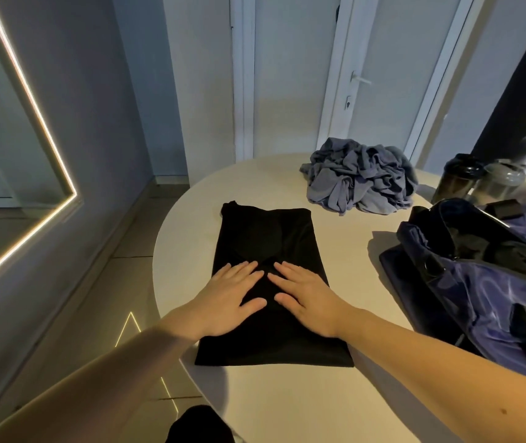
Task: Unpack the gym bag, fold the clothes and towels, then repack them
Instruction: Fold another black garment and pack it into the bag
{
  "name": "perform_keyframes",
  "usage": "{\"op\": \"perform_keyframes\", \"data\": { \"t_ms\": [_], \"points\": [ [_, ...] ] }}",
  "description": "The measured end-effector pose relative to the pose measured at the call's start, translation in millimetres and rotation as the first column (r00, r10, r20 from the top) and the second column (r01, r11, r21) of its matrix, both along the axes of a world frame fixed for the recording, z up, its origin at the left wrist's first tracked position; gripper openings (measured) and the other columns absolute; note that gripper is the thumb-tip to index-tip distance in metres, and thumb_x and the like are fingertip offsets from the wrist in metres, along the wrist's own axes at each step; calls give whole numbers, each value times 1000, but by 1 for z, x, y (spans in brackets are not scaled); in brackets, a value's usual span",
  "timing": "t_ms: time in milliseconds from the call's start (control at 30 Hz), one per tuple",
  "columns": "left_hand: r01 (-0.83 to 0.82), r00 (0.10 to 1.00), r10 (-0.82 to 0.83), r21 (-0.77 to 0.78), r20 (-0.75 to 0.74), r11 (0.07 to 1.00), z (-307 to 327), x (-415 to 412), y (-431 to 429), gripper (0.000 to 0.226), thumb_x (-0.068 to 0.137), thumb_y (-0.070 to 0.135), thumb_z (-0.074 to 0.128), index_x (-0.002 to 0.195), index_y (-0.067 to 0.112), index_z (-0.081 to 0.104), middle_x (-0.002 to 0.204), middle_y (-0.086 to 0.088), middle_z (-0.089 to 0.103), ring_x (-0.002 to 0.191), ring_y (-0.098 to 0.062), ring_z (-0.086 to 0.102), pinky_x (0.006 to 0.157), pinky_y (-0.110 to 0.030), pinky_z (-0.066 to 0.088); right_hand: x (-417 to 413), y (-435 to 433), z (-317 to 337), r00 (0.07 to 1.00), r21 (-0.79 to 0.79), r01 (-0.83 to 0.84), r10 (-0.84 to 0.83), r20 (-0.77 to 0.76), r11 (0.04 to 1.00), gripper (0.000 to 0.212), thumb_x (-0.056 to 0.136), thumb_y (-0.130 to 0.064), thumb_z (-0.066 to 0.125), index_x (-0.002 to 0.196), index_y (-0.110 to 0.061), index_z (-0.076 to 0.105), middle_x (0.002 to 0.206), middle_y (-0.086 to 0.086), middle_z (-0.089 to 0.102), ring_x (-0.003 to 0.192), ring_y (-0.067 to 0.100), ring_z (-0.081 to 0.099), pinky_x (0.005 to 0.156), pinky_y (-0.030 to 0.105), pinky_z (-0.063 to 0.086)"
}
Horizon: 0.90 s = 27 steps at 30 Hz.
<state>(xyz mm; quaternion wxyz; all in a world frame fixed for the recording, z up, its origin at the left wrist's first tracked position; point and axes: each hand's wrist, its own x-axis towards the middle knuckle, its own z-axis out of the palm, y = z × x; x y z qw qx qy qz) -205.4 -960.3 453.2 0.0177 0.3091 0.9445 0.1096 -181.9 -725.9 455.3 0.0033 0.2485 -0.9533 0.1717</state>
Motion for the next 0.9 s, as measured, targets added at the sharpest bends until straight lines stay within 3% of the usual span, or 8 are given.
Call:
{"op": "perform_keyframes", "data": {
  "t_ms": [133, 233, 400, 500, 600, 700, 767, 900],
  "points": [
    [-55, 997, 64, 167, -50, 984, 26, -35, 2, 50, 101, 50, 50, 145, 25, 54, 153, 5, 47, 143, -16, 38, 119, -35, 27, -33, 5, 32, 982, -295, 164, -185, -46, 941, 34, 100, -15, 55, 133, -13, 65, 136, 2, 63, 126, 9, 51, 110, 11, 29],
    [-256, 963, 271, 319, -1, 913, 36, -89, 4, 43, 99, 42, 58, 136, 20, 61, 138, 0, 59, 127, -18, 55, 109, -34, 42, -90, 16, 44, 886, -370, 429, -464, -7, 824, 36, 95, -7, 53, 127, -10, 68, 129, 7, 68, 122, 22, 59, 102, 21, 37],
    [-632, 775, 603, 265, 192, 728, 39, -177, 6, 61, 97, 46, 59, 144, 10, 46, 141, -13, 51, 130, -34, 45, 106, -46, 41, -182, 25, 46, 784, -236, 620, -591, 189, 748, 59, 95, -25, 62, 148, -6, 45, 146, 17, 52, 132, 36, 51, 107, 39, 43],
    [-670, 738, 589, 256, 330, 697, 42, -209, 17, 74, 93, 48, 66, 148, 7, 38, 144, -15, 49, 130, -36, 47, 103, -44, 43, -218, 22, 50, 769, -154, 622, -560, 308, 768, 79, 92, -43, 65, 155, -8, 31, 155, 16, 40, 138, 39, 42, 110, 44, 41],
    [-672, 725, 566, 221, 393, 707, 44, -229, 28, 86, 86, 42, 78, 150, 4, 34, 144, -16, 48, 131, -37, 48, 104, -43, 42, -241, 21, 49, 775, 21, 559, -531, 342, 829, 88, 86, -48, 72, 155, -11, 32, 154, 14, 40, 138, 40, 41, 110, 47, 41],
    [-679, 691, 541, 173, 479, 714, 45, -243, 34, 72, 84, 32, 81, 140, 2, 47, 134, -17, 55, 122, -37, 55, 108, -45, 45, -249, 20, 46, 798, 62, 509, -498, 339, 858, 66, 82, -38, 79, 137, -8, 59, 121, 10, 64, 105, 30, 63, 83, 33, 51],
    [-663, 699, 511, 187, 500, 725, 48, -243, 34, 56, 85, 25, 79, 131, 3, 57, 122, -17, 60, 112, -35, 59, 103, -45, 49, -245, 17, 47, 820, 13, 486, -461, 340, 874, 43, 83, -27, 79, 119, -6, 71, 97, 8, 69, 85, 25, 65, 68, 27, 48],
    [-549, 812, 413, 298, 413, 781, 72, -221, 27, 30, 88, 22, 71, 115, 10, 64, 111, -9, 62, 99, -24, 58, 79, -31, 46, -221, 12, 68, 855, -108, 460, -407, 322, 881, 18, 83, -16, 77, 98, -7, 75, 91, 11, 70, 84, 29, 65, 60, 27, 47]
  ]
}}
